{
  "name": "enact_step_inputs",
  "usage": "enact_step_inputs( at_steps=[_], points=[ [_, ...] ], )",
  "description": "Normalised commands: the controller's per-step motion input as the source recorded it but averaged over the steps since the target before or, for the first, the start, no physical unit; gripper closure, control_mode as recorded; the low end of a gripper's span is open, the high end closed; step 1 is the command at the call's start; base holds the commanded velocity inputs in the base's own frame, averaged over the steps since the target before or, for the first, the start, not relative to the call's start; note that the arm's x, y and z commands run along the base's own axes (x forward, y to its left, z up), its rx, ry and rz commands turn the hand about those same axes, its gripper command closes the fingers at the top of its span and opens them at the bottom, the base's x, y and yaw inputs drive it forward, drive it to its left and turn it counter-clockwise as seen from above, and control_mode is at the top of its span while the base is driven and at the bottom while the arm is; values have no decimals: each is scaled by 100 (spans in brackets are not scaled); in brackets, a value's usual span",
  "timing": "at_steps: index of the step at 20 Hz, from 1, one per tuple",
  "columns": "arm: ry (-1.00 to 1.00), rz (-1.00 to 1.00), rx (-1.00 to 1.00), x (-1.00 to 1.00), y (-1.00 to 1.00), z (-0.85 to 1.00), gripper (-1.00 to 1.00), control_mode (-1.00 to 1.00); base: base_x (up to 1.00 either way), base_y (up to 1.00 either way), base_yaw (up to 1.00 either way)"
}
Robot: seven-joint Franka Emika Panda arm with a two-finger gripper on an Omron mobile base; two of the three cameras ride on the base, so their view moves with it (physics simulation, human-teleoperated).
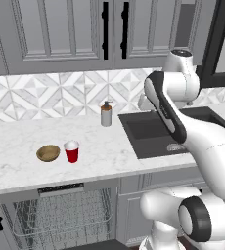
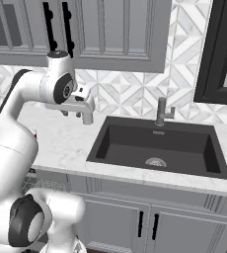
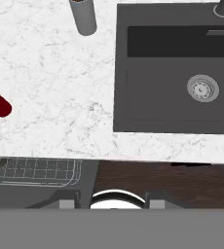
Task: Pick up the cup and bowl from the counter, place them in the dishwasher, and close the dishwasher door.
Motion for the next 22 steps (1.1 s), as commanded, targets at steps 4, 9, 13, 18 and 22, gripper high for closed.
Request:
enact_step_inputs(
  at_steps=[4,9,13,18,22],
  points=[
    [-1,0,0,-35,0,0,-100,-100,0,0,0],
    [-6,2,0,-88,2,0,-100,-100,0,0,0],
    [0,0,0,-69,8,-16,-100,-100,0,0,0],
    [0,0,0,-55,11,-14,-100,-100,0,0,0],
    [0,0,0,0,0,0,-100,100,-31,3,0]
  ],
)
